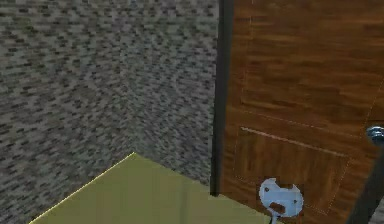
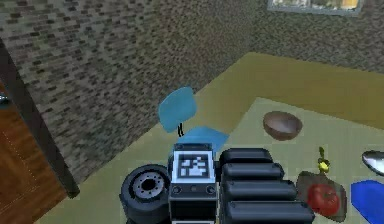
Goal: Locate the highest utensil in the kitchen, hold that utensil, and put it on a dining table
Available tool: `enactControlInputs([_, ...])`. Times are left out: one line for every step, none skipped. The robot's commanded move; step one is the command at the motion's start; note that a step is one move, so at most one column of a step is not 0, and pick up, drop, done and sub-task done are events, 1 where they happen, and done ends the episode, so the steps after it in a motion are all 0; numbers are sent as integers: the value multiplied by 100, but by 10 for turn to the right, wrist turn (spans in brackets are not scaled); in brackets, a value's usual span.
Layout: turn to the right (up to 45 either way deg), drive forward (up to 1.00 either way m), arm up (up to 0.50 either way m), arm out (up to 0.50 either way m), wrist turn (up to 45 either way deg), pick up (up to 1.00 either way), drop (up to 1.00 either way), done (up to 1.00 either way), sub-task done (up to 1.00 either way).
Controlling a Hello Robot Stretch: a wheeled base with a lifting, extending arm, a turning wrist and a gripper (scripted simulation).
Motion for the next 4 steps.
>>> enactControlInputs([450,0,0,0,0,0,0,0,0])
enactControlInputs([450,0,0,0,0,0,0,0,0])
enactControlInputs([450,0,0,0,0,0,0,0,0])
enactControlInputs([30,0,0,0,0,0,0,0,0])
